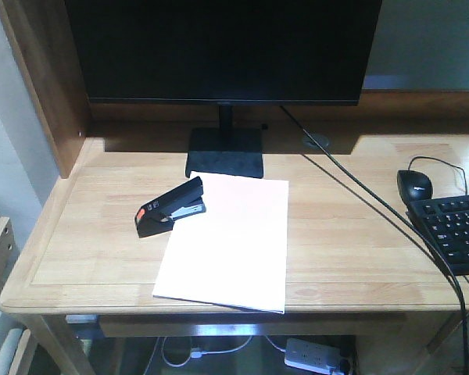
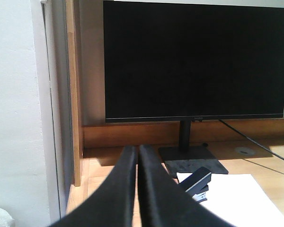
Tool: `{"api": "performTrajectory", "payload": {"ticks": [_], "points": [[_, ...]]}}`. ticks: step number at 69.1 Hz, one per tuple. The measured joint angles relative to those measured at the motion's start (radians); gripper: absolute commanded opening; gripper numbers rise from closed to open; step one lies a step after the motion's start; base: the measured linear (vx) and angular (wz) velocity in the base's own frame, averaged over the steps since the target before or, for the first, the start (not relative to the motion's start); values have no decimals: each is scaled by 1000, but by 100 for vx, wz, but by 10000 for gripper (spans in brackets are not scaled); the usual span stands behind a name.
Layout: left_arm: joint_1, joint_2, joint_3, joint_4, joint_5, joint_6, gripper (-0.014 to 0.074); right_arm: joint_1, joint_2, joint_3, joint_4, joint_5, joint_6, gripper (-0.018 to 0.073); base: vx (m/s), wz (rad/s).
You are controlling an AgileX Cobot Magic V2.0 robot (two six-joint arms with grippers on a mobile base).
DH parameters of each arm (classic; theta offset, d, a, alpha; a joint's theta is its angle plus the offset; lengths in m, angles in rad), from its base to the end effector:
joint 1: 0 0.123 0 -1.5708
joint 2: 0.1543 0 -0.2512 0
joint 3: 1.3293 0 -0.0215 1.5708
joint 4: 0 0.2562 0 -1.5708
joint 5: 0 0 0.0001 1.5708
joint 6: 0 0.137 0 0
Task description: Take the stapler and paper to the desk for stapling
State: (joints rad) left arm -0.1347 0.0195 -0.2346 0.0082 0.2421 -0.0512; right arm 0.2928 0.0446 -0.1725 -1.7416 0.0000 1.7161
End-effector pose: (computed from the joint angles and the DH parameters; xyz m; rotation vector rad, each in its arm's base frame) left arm 0.1264 -0.0169 0.2714 0.0676 1.5107 -0.1412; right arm 0.1277 0.0384 0.2776 -0.2154 1.3420 0.2250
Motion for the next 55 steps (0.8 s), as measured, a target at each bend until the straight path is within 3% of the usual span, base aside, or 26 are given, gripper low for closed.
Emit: {"api": "performTrajectory", "payload": {"ticks": [16,36,55], "points": [[15,-25,144,-1,-33,8,-6,0,0,0,0,0,1,-10,0,0],[179,-32,259,-27,-172,38,-6,0,0,0,0,0,1,-10,0,0],[189,-32,259,-35,-187,40,-6,0,0,0,0,0,1,-10,0,0]]}}
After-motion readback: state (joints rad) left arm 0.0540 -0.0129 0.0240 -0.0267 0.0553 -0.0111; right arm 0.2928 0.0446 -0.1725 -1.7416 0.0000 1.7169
